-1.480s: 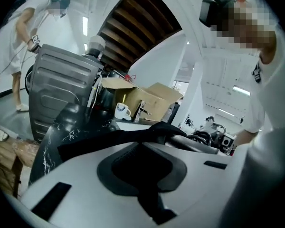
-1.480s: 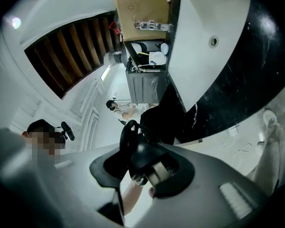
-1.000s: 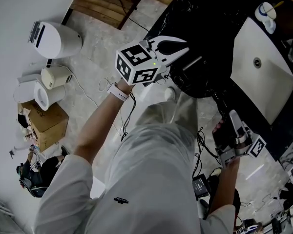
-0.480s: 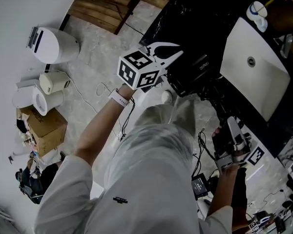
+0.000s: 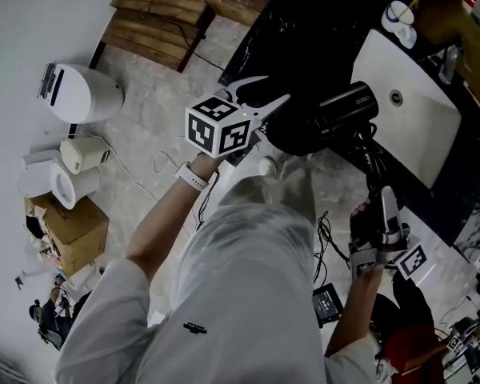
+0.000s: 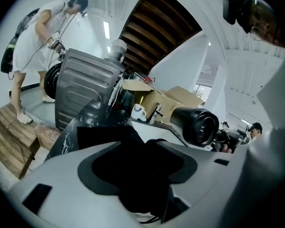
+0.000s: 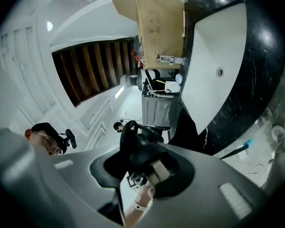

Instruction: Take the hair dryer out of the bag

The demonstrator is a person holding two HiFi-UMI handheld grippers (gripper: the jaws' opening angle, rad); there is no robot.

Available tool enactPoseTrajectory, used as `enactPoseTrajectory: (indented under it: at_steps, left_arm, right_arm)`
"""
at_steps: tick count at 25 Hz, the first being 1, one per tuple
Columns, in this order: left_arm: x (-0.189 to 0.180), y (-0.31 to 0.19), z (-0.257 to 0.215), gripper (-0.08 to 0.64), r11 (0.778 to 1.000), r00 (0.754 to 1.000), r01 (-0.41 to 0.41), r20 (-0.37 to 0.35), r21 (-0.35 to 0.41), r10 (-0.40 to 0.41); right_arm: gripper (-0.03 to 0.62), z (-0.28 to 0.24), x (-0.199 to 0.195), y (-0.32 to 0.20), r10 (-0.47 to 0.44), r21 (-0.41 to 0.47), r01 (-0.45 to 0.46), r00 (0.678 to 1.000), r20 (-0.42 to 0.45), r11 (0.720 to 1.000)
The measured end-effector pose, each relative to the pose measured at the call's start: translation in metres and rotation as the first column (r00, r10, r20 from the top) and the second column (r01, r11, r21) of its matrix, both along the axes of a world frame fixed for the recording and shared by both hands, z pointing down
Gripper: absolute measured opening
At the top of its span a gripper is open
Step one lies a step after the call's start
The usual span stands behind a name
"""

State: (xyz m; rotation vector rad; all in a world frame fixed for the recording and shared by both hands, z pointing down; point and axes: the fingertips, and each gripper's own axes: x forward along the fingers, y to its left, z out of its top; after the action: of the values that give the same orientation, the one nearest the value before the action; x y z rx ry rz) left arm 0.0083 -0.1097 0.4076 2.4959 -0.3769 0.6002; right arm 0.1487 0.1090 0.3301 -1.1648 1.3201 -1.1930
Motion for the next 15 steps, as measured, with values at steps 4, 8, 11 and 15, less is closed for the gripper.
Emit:
enactPoseTrajectory:
  at_steps: [4,8,11,15]
  left_arm:
    - [0.004,0.018,-0.017,0.257,0.999,0.998,-0.045,-0.052,-0.029,0.044]
    - [0.002,0.029,-0.034,0.264,0.997,0.995,-0.063,-0.084,-0.038,0.060]
    - [-0.005,0.037,-0.048,0.279,0.995,0.991,-0.078,-0.118,-0.059,0.071]
    - [-0.005,0.052,-0.067,0.333,0.992,0.982,-0.110,-0.163,-0.069,0.098]
  right_arm:
    - [0.133,-0.005,0.011,0.002,0.079,0.014,-0.079,0.997,-0.019,0.997]
    - [0.133,-0.014,0.017,0.004,0.135,0.029,-0.134,0.990,-0.035,0.991]
    - [0.133,-0.024,0.017,0.006,0.166,0.035,-0.165,0.985,-0.044,0.986]
    - [0.133,-0.036,0.025,0.009,0.195,0.049,-0.192,0.979,-0.055,0.980]
